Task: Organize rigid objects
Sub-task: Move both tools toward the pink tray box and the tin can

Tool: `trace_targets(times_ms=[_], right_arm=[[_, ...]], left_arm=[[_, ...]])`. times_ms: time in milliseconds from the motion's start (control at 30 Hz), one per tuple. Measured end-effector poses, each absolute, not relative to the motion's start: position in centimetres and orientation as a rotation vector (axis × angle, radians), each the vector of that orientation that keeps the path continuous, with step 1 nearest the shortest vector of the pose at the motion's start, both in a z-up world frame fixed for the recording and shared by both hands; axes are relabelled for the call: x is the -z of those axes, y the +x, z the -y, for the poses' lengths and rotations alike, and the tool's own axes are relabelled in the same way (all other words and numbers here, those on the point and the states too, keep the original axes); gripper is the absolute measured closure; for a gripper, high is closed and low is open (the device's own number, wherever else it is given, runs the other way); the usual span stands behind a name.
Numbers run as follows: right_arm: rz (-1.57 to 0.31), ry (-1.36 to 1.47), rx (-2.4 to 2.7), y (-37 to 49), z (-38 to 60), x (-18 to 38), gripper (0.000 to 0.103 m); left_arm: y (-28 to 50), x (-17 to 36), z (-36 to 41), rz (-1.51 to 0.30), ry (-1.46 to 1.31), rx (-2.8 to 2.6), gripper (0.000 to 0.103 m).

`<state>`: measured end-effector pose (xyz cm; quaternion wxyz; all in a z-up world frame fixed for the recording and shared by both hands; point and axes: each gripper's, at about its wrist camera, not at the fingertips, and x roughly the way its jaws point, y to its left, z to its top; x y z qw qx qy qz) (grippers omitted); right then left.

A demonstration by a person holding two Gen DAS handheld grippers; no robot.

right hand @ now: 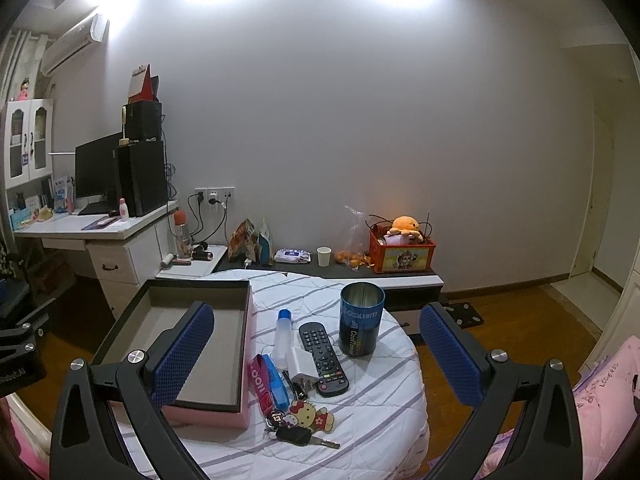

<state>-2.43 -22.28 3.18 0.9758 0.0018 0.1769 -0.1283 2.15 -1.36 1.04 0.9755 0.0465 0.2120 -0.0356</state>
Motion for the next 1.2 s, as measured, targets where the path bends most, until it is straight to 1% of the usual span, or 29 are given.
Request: trace_targets(times_ms=[1200], right_arm=[[-0.364,0.0,0.268,-2.68,22.63,-3.07,0.0]], left_arm=[[1.98,-1.7,1.53,-0.419,0.082,0.081,0.0]])
